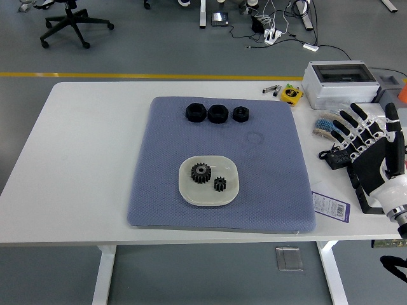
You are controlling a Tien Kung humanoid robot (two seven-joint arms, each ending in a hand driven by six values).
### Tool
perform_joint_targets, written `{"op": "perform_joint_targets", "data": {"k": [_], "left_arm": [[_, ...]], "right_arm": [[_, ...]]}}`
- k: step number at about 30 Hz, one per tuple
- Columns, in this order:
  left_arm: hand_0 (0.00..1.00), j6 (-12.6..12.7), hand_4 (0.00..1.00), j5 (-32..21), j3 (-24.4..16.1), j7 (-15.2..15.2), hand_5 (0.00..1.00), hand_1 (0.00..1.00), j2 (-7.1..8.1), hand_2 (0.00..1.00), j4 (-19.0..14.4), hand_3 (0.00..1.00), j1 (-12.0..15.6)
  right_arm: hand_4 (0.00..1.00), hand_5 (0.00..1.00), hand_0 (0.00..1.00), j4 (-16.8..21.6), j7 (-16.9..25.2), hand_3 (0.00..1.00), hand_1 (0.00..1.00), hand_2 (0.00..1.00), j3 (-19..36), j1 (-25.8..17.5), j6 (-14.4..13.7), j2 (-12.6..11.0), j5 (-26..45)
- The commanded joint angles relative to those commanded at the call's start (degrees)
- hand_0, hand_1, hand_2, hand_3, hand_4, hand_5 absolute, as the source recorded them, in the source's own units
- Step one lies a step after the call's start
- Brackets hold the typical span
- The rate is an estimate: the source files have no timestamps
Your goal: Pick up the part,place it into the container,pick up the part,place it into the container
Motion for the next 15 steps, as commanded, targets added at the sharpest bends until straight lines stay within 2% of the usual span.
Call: {"op": "perform_joint_targets", "data": {"k": [7,10,15], "left_arm": [[0.988,-1.55,0.729,0.57,-0.31,-0.65,0.691,0.998,0.0,0.998,0.0,0.934,-1.55],[0.988,-1.98,0.725,1.63,-2.07,-0.48,0.699,0.998,0.0,0.998,0.0,0.933,-2.44],[0.988,-2.32,0.739,0.33,-1.54,0.9,0.713,0.998,0.0,0.998,0.0,0.919,-3.12]], "right_arm": [[0.998,0.902,0.912,0.0,-2.36,0.899,0.847,0.872,-1.83,3.6,0.94,-2.98,-2.92],[0.998,0.911,0.91,0.0,-2.56,0.894,0.846,0.868,-2.66,4.77,0.94,-3.0,-3.61],[0.998,0.92,0.906,0.0,-2.86,0.891,0.843,0.864,-3.59,4.59,1.18,-3.02,-3.71]]}}
